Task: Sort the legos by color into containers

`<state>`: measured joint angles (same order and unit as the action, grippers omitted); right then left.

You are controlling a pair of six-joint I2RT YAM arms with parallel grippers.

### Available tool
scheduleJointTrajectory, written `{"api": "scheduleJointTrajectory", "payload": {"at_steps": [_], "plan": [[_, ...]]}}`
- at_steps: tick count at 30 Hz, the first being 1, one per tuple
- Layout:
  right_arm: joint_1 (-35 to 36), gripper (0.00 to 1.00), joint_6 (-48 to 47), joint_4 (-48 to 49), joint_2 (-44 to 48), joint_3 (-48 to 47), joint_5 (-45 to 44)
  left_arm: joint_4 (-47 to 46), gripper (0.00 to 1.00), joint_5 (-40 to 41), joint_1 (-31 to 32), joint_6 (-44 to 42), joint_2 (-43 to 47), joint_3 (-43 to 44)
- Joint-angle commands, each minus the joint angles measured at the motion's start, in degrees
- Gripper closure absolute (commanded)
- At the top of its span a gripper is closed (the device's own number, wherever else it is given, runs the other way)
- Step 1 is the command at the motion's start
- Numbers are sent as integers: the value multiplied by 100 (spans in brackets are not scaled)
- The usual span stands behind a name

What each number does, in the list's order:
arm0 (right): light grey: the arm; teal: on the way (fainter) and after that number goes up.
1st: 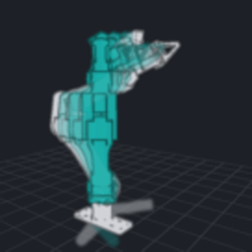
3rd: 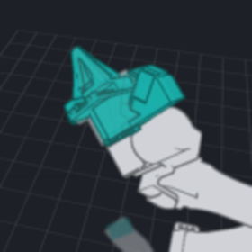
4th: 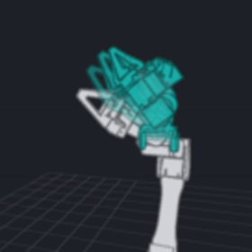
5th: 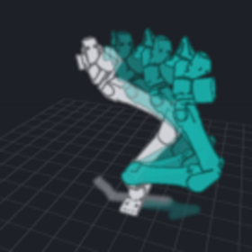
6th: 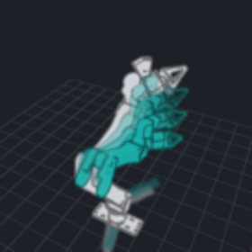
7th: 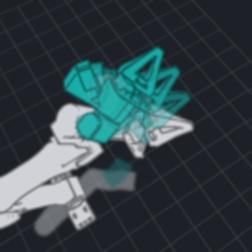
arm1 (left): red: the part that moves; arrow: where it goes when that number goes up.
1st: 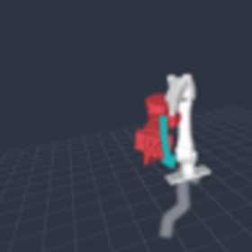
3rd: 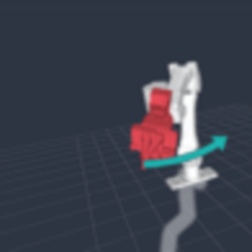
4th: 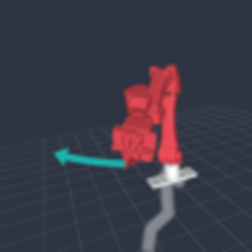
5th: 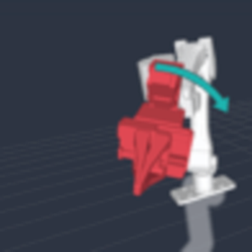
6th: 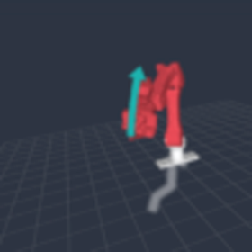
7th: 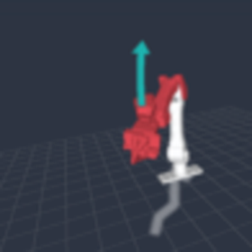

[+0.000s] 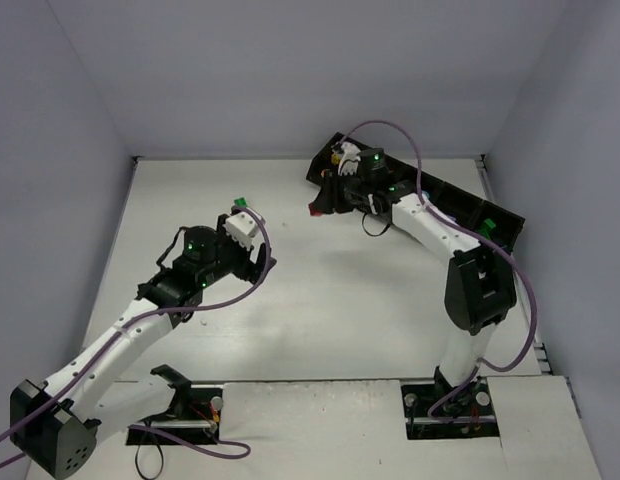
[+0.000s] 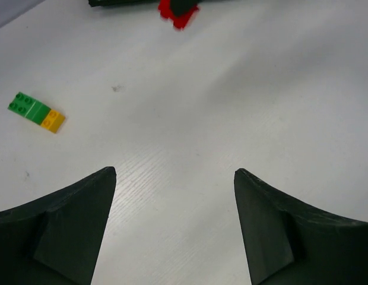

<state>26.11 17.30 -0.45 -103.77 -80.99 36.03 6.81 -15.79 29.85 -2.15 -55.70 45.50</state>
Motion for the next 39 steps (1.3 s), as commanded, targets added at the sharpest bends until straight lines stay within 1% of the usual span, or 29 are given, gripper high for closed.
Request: {"api": "scheduleJointTrajectory", "payload": {"at_steps": [1, 3, 5, 6, 8, 11, 15, 19, 21, 22, 23, 25, 26, 28, 29, 31, 32, 34, 35, 37, 39], "plan": [[-272, 100, -973, 238, -55, -872, -1471, -426, 26, 680, -49, 961, 60, 73], [-404, 100, -1419, 273, -371, -1172, -2010, -330, 26, 884, -49, 1320, -71, 100], [-606, 100, -1667, 439, -765, -1575, -2615, -102, 26, 1095, -58, 1506, -168, 231], [-668, 100, -1903, 501, -907, -1699, -2749, 47, 26, 1200, -67, 1716, -265, 275], [-817, 100, -2046, 615, -1371, -2137, -3144, 145, 26, 1412, -102, 1971, -344, 389], [-984, 98, -2178, 634, -1936, -2718, -3338, 408, 26, 1526, -181, 2279, -555, 565], [-1116, 94, -2204, 660, -2419, -3141, -3541, 742, 26, 1833, -347, 2614, -976, 934], [-1222, 92, -2196, 695, -2692, -3265, -3770, 866, 26, 1843, -567, 2869, -1390, 1286], [-1283, 88, -2161, 704, -2693, -3222, -3761, 1023, 26, 1930, -620, 3045, -1688, 1575], [-1292, 83, -2152, 713, -2693, -3204, -3744, 1068, 26, 1983, -646, 3089, -1785, 1663], [-1301, 67, -2161, 721, -2693, -3195, -3726, 1120, 26, 2036, -664, 3159, -2004, 1743], [-1310, 54, -2178, 722, -2632, -3142, -3691, 1182, 26, 2150, -690, 3230, -2251, 2014], [-1310, 45, -2196, 722, -2588, -3107, -3665, 1269, 26, 2177, -725, 3308, -2530, 2120], [-1310, 41, -2240, 722, -2412, -2994, -3656, 1375, 26, 2299, -743, 3370, -2813, 2488], [-1310, 38, -2240, 722, -2324, -2949, -3491, 1428, 26, 2343, -752, 3405, -3084, 2604], [-1310, 37, -2275, 722, -2035, -2766, -3358, 1490, 26, 2484, -770, 3476, -3358, 2971], [-1310, 36, -2284, 739, -1929, -2695, -3340, 1560, 26, 2545, -796, 3502, -3647, 3113], [-1310, 35, -2231, 730, -1604, -2545, -3304, 1674, 26, 2747, -814, 3581, -3929, 3368], [-1310, 35, -2187, 739, -1472, -2336, -3243, 1805, 26, 2835, -822, 3581, -4209, 3639], [-1310, 35, -1986, 739, -1051, -2080, -3120, 1929, 26, 3011, -866, 3573, -4596, 3896], [-1301, 35, -1723, 774, -578, -1606, -2962, 1973, 26, 3091, -936, 3538, -4835, 4247]]}}
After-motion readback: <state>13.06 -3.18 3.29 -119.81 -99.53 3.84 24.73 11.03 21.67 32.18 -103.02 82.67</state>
